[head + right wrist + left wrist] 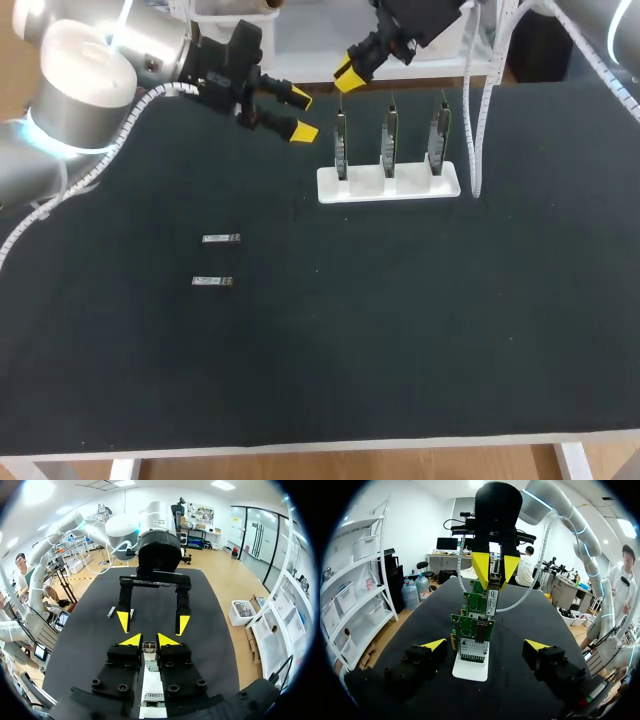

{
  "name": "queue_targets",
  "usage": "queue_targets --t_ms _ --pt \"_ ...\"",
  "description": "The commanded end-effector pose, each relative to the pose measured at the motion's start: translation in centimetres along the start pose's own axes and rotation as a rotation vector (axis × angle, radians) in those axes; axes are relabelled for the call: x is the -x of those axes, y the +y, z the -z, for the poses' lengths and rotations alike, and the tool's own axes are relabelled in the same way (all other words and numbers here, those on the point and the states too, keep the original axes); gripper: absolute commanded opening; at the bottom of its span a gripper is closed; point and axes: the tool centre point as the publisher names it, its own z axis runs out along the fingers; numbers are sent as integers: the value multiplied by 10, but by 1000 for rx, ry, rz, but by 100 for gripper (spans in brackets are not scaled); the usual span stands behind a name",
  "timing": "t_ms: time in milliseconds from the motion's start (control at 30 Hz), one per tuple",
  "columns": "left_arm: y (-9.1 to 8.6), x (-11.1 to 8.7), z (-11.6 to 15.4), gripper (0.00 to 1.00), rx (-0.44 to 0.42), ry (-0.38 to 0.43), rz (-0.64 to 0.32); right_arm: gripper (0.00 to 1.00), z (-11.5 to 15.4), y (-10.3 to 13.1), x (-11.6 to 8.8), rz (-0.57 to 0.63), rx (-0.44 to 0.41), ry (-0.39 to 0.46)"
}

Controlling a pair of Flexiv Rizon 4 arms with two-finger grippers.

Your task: Pick up the optical module with the left hand, and insert it into the network port with the right hand.

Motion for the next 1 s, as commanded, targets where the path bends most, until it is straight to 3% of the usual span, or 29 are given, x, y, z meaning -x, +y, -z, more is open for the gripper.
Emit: queue_targets --t_ms 33,1000 --pt "2 1 0 100 -3 6 3 0 -1 -9 2 2 688 2" --pt "2 1 0 100 -3 6 3 0 -7 -20 1 9 706 19"
